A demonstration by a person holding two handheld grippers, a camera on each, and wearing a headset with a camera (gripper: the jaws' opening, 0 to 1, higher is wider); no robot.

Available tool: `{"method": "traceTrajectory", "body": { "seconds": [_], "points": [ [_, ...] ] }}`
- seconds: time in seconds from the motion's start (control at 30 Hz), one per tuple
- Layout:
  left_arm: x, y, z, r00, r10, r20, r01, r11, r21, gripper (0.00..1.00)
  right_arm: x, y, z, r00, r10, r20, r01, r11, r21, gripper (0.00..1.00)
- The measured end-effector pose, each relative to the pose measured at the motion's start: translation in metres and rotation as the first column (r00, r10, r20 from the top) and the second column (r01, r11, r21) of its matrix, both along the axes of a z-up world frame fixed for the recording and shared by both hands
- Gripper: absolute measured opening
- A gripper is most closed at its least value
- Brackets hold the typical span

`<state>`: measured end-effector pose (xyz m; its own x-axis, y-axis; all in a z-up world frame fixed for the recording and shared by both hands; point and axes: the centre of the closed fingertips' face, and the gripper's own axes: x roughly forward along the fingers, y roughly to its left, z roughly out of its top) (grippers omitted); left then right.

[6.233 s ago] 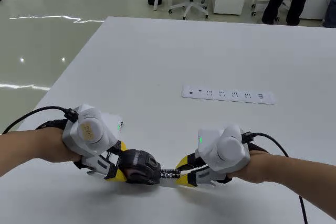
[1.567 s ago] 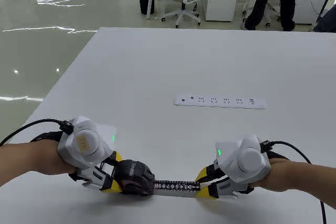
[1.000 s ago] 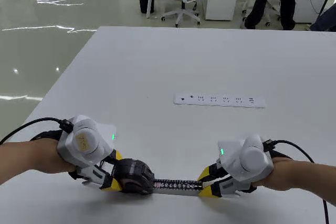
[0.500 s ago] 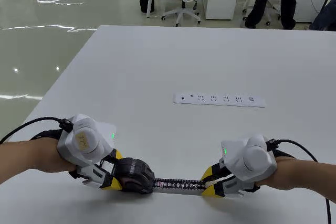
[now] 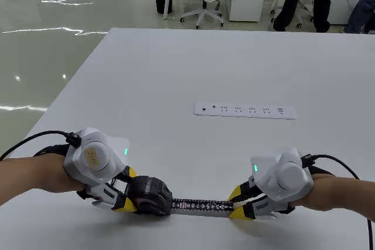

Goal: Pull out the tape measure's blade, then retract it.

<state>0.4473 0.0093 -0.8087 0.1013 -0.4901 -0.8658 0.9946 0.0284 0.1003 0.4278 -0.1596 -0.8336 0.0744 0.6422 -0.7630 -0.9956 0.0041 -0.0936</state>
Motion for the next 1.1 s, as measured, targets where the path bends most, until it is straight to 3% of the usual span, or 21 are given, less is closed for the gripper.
{"method": "traceTrajectory", "body": {
  "seconds": [1.1],
  "points": [
    [-0.001, 0.0, 0.001, 1.0, 0.001, 0.0, -0.001, 1.0, -0.001, 0.25, 0.0, -0.015, 0.0, 1.0, 0.0, 0.003, 0.0, 1.0, -0.026, 0.13]
  ]
}}
